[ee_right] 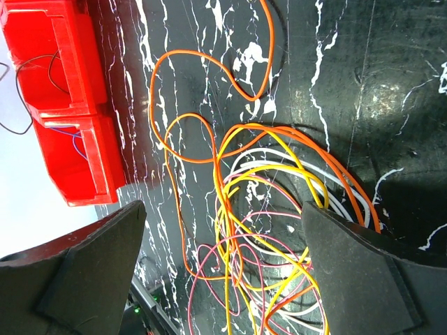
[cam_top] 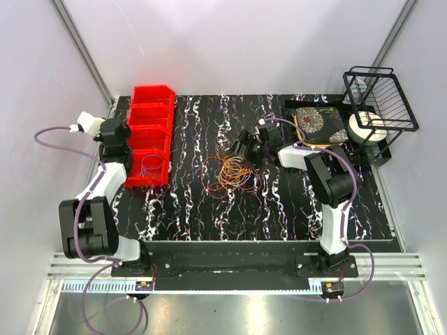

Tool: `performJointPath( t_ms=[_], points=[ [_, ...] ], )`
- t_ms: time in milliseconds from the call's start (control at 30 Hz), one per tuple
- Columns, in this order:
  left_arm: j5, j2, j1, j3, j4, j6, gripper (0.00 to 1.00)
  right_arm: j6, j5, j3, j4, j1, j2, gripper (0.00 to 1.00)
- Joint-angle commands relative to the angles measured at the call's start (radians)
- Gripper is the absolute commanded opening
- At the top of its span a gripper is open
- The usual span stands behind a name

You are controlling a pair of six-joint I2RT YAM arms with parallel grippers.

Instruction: Untangle the cables

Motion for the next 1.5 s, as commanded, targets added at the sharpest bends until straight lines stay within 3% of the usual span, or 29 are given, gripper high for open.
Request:
performJointPath(
  t_ms=[0, 233, 500, 567, 667, 700, 733, 767, 833, 933, 1333, 1467],
  points=[
    [0.026, 0.075, 0.002, 0.047, -0.027, -0.016, 0.0, 0.0, -0.012, 0.013, -0.016, -0.001, 0.027, 1.0],
    [-0.067, 0.157, -0.003, 0.1, -0.198, -0.08, 0.0, 0.002, -0.015, 0.015, -0.019, -0.001, 0.03, 1.0],
    [-0.021, 0.324, -0.017, 0.261, -0.262, -0.004, 0.0, 0.009, -0.027, 0.018, -0.013, -0.001, 0.041, 1.0],
    [-0.021, 0.358, -0.018, 0.318, -0.343, 0.009, 0.0, 0.008, -0.027, 0.019, -0.015, -0.001, 0.042, 1.0],
    [-0.061, 0.396, -0.018, 0.429, -0.518, 0.01, 0.14, 0.006, -0.029, 0.022, -0.016, -0.001, 0.048, 1.0],
    [-0.095, 0.379, -0.017, 0.443, -0.546, 0.001, 0.23, 0.008, -0.031, 0.024, -0.016, -0.001, 0.05, 1.0],
    [-0.116, 0.364, -0.017, 0.437, -0.575, -0.005, 0.54, 0.008, -0.032, 0.025, -0.016, -0.001, 0.053, 1.0],
    [-0.135, 0.338, -0.017, 0.423, -0.58, -0.013, 0.65, 0.009, -0.032, 0.025, -0.016, -0.001, 0.053, 1.0],
    [-0.173, 0.259, -0.017, 0.368, -0.551, -0.021, 0.79, 0.009, -0.035, 0.025, -0.016, -0.001, 0.053, 1.0],
    [-0.187, 0.189, -0.017, 0.341, -0.525, 0.012, 0.92, 0.013, -0.04, 0.025, -0.013, -0.001, 0.056, 1.0],
    [0.007, 0.386, -0.081, 0.626, -0.586, 0.231, 0.88, 0.023, -0.052, 0.027, 0.001, -0.001, 0.065, 1.0],
    [0.084, 0.552, -0.11, 0.879, -0.658, 0.341, 0.87, 0.026, -0.06, 0.028, -0.001, -0.001, 0.07, 1.0]
  ],
)
